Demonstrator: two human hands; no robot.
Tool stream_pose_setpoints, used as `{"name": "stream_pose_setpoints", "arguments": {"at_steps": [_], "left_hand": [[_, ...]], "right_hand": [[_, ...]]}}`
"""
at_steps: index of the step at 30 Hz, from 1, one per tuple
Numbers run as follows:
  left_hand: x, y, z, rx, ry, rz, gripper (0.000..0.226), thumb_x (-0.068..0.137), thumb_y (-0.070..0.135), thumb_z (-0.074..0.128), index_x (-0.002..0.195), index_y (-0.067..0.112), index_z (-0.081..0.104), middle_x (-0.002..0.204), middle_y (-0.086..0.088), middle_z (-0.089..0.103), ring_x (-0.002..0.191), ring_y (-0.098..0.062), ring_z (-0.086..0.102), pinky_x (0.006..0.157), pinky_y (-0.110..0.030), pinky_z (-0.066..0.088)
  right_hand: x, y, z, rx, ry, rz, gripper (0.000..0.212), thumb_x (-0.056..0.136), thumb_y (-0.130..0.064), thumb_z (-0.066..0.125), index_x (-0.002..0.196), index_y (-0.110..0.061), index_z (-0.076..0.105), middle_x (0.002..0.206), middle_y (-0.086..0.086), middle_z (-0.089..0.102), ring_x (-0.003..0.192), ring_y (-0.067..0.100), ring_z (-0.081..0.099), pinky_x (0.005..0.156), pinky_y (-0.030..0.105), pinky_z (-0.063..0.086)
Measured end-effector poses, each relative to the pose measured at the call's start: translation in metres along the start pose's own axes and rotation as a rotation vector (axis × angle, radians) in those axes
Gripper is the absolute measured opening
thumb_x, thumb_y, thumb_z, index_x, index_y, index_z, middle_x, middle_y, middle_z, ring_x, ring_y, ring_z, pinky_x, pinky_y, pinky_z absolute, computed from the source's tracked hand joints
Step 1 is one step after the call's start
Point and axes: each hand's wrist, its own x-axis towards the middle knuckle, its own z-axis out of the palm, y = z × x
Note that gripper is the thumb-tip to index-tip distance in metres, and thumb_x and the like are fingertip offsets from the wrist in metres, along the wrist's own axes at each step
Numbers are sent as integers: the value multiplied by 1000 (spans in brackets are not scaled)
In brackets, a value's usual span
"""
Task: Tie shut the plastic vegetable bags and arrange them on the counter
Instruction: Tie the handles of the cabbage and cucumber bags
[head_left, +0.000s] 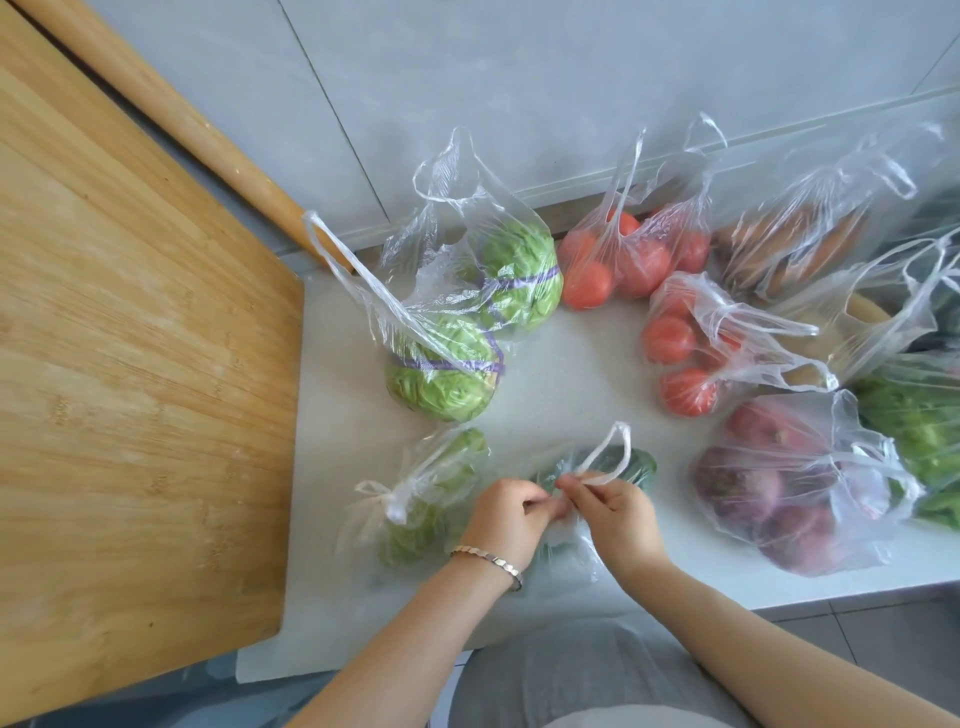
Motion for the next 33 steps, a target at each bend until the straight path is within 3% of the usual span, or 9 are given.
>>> {"name": "stream_pose_setpoints", "arguments": {"at_steps": [2, 5, 8, 12, 18, 22, 26, 30, 33], "left_hand": [[2, 5, 1, 13, 29, -2, 38, 83, 30, 64, 61, -2, 63, 51, -5, 39, 49, -11, 27, 44, -20, 25], [3, 5, 2, -17, 11, -58, 46, 80, 26, 66, 43, 17, 39, 40, 6, 27, 43, -11, 21, 41, -21, 17], [1, 2, 4, 20, -15, -69, 23, 79, 25, 64, 60, 18, 52, 59, -5, 41, 57, -13, 33, 50, -25, 21], [3, 2, 2, -35, 48, -79, 17, 84, 24, 61, 73, 13, 70, 65, -8, 51, 62, -17, 41, 55, -27, 28], [7, 0, -8, 120, -30, 3, 23, 91, 19, 51, 91, 5, 69, 71, -1, 50, 68, -14, 47, 60, -22, 32], [7, 0, -6, 165, -112, 25, 24, 93, 18, 46, 95, 5, 67, 86, -3, 48, 89, -25, 55, 71, -23, 33], [5, 0, -3, 164, -80, 38, 23, 91, 20, 50, 90, 4, 66, 75, 1, 43, 79, -19, 48, 66, -20, 28], [-1, -2, 1, 117, -63, 70, 26, 91, 25, 51, 89, 4, 65, 73, 3, 45, 72, -13, 46, 64, -18, 31], [-8, -5, 5, 91, 13, 129, 24, 92, 23, 50, 90, 3, 64, 70, 15, 39, 63, 0, 43, 62, -6, 34]], "right_hand": [[2, -3, 2, 22, 65, -28, 40, 88, -14, 59, 48, -10, 54, 30, -11, 39, 35, 4, 34, 40, 12, 25], [5, 0, 4, -7, 87, -10, 36, 83, -17, 65, 47, -19, 58, 34, -12, 46, 40, 4, 39, 43, 13, 29], [9, -4, 0, -80, 37, 55, 15, 75, -22, 74, 68, -23, 61, 48, -7, 54, 49, 12, 48, 49, 19, 37], [11, -10, -8, -135, -2, 74, 40, 74, -25, 75, 101, -22, 47, 62, 0, 59, 57, 9, 53, 48, 11, 39], [-1, -6, -13, -438, -207, -318, 28, 85, -18, 62, 113, -17, 65, 80, -6, 62, 78, 9, 58, 69, -3, 36], [-1, 3, -13, -634, -205, -520, 25, 78, -3, 59, 97, -14, 72, 71, 7, 64, 67, 23, 60, 67, 17, 40], [5, 4, -7, -789, -155, -629, 15, 56, -1, 63, 62, -12, 71, 50, 2, 56, 45, 20, 57, 58, 21, 40], [7, 1, -14, -692, -258, -484, 14, 70, 4, 63, 77, -3, 73, 71, 15, 64, 66, 27, 61, 62, 17, 40], [7, 0, -19, -510, -234, -382, 12, 78, 0, 64, 88, -1, 72, 83, 6, 60, 79, 18, 55, 68, 5, 37]]}}
